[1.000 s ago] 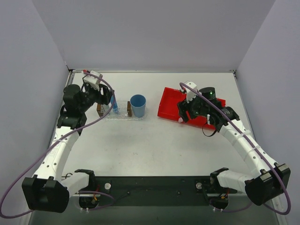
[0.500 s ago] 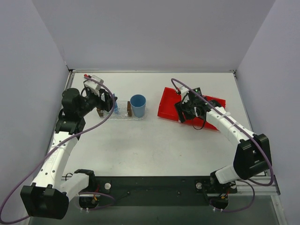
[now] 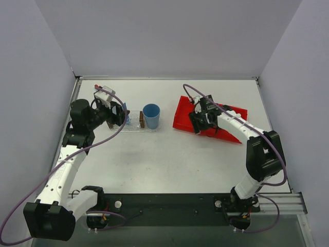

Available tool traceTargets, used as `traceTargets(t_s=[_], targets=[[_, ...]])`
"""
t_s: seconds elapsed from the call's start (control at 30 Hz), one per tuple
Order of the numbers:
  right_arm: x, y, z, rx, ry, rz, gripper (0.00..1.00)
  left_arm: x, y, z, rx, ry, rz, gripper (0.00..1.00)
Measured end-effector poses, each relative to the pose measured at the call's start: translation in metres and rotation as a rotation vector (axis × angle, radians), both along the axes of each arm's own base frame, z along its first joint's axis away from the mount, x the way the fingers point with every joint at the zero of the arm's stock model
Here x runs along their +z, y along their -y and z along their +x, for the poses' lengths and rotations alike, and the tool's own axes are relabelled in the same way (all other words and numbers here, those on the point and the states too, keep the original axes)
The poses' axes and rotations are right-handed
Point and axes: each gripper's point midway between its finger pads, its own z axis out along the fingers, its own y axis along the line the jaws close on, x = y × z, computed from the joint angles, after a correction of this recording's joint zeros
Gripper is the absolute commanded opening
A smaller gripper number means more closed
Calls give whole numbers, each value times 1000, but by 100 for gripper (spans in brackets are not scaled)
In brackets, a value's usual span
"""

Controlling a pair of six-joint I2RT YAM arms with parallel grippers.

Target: Prepare toiletry sets of a toothbrush and toothpaste on the tray

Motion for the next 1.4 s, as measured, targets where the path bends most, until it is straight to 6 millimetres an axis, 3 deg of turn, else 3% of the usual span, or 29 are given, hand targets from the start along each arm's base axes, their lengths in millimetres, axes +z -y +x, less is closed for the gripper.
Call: traceTargets(t_s=[0.43,1.4], targets=[[-16,9,5,-38,-20,-60,44,-6,0,-1,-1,-12,1,83],[-19,20,2,-65,-25,-104,26,-1,0,-5,-4,6,-1,83]])
